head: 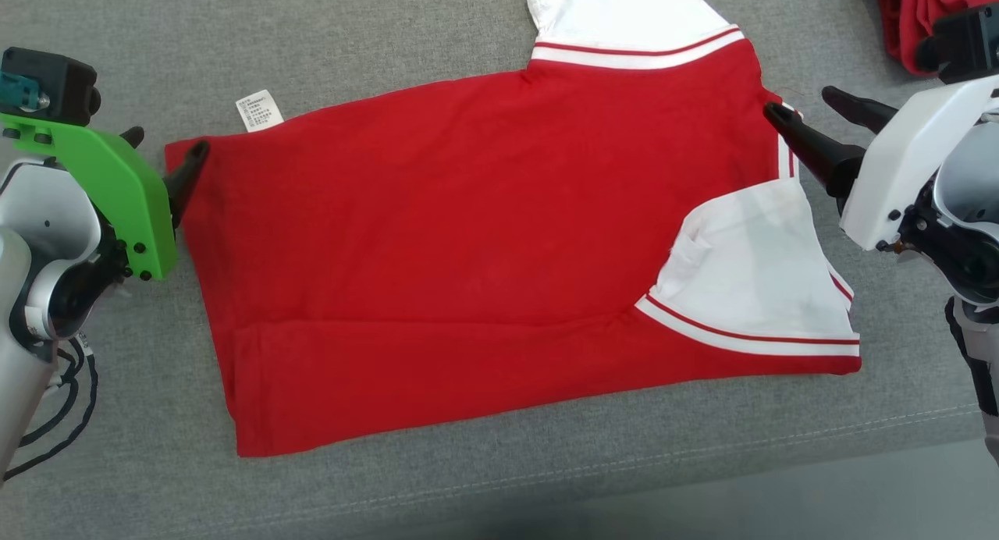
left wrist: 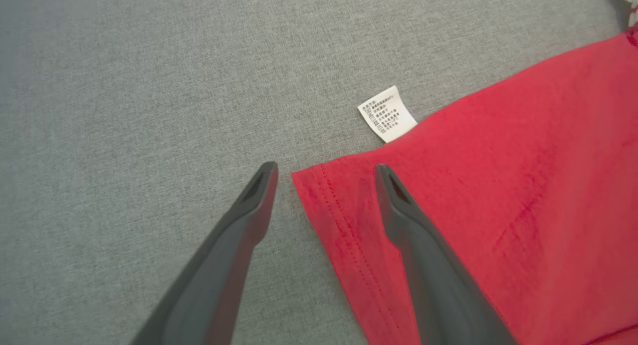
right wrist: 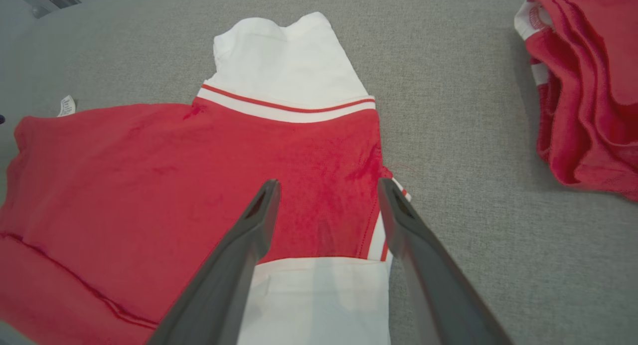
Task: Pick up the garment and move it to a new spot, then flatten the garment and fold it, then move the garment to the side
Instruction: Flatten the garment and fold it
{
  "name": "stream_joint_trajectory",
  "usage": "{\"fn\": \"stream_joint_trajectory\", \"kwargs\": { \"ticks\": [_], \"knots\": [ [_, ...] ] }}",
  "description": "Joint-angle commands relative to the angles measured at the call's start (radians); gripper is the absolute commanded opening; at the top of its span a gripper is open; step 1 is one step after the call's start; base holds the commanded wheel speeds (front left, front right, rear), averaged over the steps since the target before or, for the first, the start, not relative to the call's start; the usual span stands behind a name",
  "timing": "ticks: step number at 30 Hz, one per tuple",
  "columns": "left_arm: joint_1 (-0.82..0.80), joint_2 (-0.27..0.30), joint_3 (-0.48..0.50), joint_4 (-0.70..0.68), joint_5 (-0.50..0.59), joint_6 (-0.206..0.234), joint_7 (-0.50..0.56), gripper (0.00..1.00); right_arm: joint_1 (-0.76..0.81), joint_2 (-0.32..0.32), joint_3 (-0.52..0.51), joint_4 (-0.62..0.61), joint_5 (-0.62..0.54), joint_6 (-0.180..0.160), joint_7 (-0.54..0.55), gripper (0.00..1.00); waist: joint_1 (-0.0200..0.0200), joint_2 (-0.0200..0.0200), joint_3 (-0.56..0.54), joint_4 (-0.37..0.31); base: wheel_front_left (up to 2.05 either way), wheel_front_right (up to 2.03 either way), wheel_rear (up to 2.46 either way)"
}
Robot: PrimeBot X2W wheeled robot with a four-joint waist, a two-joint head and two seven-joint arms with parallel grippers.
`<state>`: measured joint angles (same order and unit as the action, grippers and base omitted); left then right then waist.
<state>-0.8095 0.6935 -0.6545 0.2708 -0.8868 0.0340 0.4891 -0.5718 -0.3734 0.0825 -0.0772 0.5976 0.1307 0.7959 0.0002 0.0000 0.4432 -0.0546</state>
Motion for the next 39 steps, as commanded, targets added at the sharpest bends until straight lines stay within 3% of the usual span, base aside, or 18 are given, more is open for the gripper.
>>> {"fn": "stream_joint_trajectory", "kwargs": {
  "ticks": [1,13,35,38,39],
  "knots": [
    [-0.016,0.0,0.001,0.008,-0.017,-0.007,0.013,1.0,-0.019,-0.005,0.01,0.007,0.006,0.0,-0.001,1.0,-0.0002,0.0,0.023,-0.011,0.0,0.0,0.0],
    [-0.008,0.0,0.004,0.044,-0.034,0.009,0.028,1.0,-0.072,-0.016,0.074,0.041,0.019,0.0,-0.003,1.0,-0.0002,0.0,0.033,-0.02,0.0,0.0,0.0],
    [-0.022,-0.03,-0.005,0.116,-0.051,-0.011,0.014,0.99,-0.144,-0.031,0.15,0.073,0.036,0.0,-0.001,1.0,-0.0002,0.0,0.046,-0.043,0.0,0.0,0.0],
    [-0.029,-0.031,-0.006,0.125,-0.044,-0.014,0.01,0.92,-0.155,-0.033,0.159,0.076,0.038,0.0,-0.003,1.0,-0.0002,0.0,0.051,-0.044,0.0,0.0,0.0],
    [-0.032,-0.031,-0.007,0.129,-0.042,-0.015,0.009,0.76,-0.156,-0.033,0.162,0.077,0.038,0.0,-0.003,1.0,-0.0002,0.0,0.052,-0.045,0.0,0.0,0.0]
  ]
}}
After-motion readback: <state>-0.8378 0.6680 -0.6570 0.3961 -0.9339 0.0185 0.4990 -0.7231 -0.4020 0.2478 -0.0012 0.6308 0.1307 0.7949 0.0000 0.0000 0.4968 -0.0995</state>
